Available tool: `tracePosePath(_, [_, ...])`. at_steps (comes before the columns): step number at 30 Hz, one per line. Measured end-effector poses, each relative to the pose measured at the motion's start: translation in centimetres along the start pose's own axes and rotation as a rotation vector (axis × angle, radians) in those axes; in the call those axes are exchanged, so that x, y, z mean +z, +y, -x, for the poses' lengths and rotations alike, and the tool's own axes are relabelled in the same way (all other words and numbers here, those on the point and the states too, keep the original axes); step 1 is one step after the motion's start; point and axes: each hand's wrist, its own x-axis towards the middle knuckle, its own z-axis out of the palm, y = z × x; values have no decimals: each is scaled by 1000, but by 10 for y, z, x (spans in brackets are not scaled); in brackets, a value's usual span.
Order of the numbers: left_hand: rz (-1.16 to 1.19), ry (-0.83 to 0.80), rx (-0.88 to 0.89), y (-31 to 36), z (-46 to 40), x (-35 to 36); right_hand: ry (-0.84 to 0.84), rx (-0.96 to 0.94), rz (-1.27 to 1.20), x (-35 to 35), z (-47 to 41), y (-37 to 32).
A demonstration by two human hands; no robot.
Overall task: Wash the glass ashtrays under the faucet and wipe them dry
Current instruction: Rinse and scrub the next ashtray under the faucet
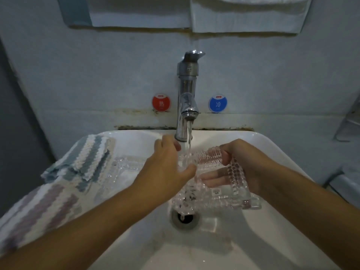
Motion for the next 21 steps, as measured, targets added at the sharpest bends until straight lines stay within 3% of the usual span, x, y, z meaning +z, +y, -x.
tracePosePath(4, [-73,-142,-41,-4,-1,10,108,-56,198,6,-1,2])
tracePosePath(8, [137,-211,-66,-9,-5,5,36,-95,317,4,-4,7])
tracePosePath(16, [155,-237,-60,-11,-12,-1,41,-86,358,10,-2,-1])
tracePosePath(21, [15,-156,-13,-8,-9,4,35,-95,299,17,15,-7])
